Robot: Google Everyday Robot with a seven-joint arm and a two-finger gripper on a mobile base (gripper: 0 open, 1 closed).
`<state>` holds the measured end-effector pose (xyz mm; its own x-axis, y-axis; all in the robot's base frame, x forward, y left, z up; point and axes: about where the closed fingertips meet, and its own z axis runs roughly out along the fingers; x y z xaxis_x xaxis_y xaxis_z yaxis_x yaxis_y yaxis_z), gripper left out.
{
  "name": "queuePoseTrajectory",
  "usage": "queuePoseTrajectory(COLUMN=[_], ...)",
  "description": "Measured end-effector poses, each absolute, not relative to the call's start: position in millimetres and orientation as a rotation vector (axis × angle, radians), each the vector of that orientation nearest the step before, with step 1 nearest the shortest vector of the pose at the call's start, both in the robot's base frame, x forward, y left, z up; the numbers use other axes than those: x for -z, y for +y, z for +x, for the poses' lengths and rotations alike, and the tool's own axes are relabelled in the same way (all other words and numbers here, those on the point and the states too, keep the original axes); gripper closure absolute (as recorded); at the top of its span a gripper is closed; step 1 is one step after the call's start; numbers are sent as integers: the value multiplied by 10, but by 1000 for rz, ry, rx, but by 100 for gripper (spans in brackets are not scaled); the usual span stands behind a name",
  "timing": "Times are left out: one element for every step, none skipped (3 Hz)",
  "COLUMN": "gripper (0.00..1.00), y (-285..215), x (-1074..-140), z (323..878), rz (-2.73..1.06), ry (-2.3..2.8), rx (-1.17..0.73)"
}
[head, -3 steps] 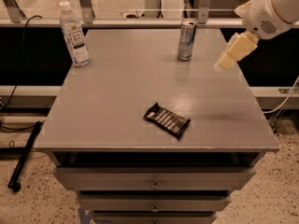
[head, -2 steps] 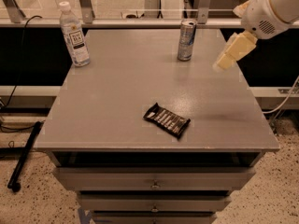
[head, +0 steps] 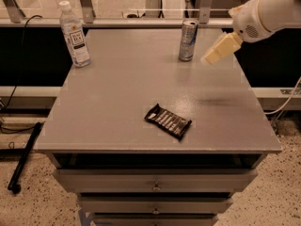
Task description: Move redbull can near rxbar chocolate
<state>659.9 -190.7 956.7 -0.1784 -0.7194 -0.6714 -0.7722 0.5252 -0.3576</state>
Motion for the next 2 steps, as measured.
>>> queuePoseTrajectory(gripper=[0, 0], y=[-1742, -1526], x=[-9407, -9288], z=[7104, 7520], rz=[-1094, -1001], ry=[1873, 1821], rx=[-192, -303])
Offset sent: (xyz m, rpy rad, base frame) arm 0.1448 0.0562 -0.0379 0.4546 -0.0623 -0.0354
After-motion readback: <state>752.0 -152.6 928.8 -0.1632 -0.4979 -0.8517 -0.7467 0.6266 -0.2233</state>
